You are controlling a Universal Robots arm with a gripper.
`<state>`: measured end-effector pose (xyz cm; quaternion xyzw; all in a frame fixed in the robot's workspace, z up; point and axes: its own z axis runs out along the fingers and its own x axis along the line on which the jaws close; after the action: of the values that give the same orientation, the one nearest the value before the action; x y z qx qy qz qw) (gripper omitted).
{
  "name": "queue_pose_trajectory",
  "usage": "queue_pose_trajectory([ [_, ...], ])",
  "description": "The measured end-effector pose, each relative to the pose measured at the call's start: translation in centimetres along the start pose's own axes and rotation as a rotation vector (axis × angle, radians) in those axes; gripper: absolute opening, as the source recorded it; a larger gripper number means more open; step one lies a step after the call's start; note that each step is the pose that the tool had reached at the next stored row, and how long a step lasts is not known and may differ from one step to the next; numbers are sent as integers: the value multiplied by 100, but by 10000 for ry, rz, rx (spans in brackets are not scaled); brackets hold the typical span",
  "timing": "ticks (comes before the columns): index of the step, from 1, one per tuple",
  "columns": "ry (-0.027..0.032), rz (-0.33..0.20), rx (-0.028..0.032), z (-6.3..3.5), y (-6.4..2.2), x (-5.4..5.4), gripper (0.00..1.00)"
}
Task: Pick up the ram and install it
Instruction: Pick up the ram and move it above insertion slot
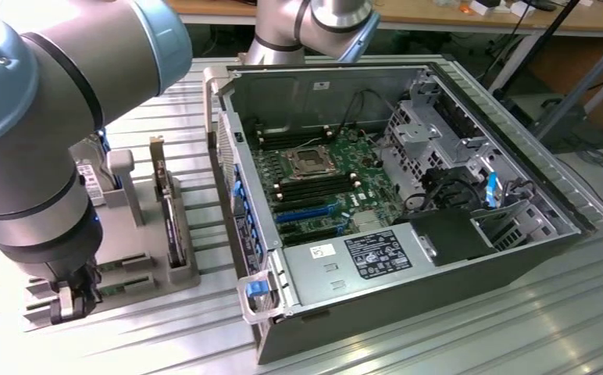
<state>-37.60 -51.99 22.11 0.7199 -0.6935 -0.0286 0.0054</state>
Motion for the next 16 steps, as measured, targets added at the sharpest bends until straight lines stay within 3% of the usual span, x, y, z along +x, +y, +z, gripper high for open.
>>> queue_pose_trajectory([
  [7, 2, -235, -8, 132, -17, 2, 31],
  [16, -11, -290, -9, 200, -25, -26, 31],
])
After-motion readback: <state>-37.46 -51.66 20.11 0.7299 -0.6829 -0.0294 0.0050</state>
